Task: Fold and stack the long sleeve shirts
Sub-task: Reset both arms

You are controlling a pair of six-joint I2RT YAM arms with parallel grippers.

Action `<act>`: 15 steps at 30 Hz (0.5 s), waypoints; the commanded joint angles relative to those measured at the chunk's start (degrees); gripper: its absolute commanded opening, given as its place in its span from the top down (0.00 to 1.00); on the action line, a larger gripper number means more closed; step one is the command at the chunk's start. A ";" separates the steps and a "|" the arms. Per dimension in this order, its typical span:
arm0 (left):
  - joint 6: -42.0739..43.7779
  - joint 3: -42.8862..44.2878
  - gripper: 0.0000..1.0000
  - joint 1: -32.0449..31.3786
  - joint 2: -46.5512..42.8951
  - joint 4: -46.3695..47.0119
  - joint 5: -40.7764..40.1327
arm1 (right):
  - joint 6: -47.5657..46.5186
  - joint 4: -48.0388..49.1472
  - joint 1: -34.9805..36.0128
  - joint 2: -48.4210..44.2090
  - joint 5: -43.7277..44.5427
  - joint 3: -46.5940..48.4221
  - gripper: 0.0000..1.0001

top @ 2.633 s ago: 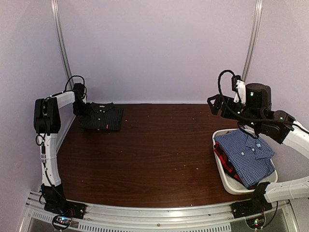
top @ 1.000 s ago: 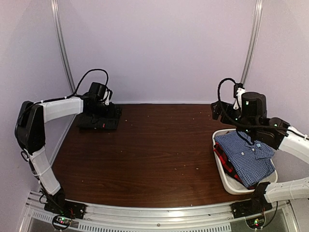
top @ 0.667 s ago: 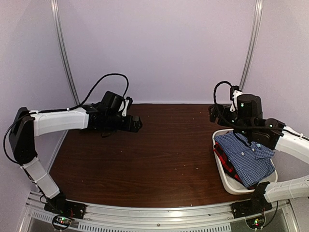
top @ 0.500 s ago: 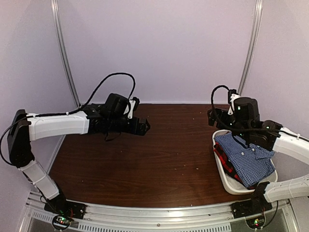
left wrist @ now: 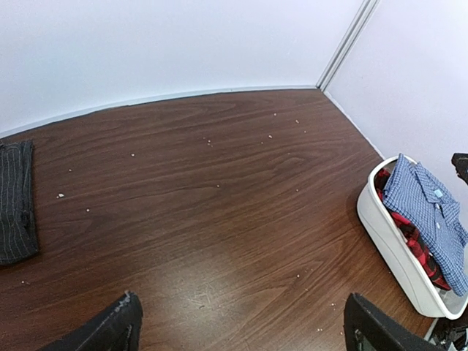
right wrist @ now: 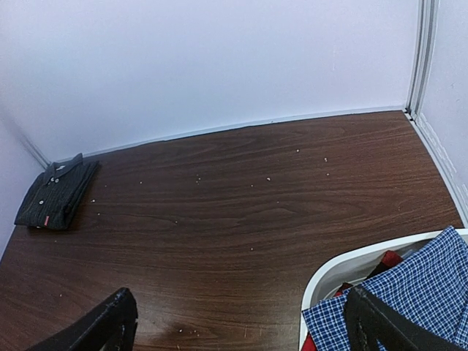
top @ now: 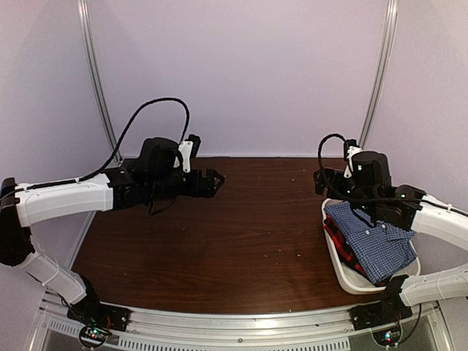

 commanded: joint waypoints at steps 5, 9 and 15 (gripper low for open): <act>2.06 -0.22 0.02 -0.02 -1.62 3.48 -1.23 | 0.76 -0.62 -0.35 -0.54 2.04 -0.60 0.00; 2.00 -0.25 0.02 -0.02 -1.69 4.17 -1.90 | 1.34 -1.04 -0.28 -1.52 3.31 -0.87 0.00; 1.66 -0.80 0.02 -0.02 -2.29 4.93 -3.81 | 1.53 -0.83 -0.26 -3.46 3.63 -1.95 0.00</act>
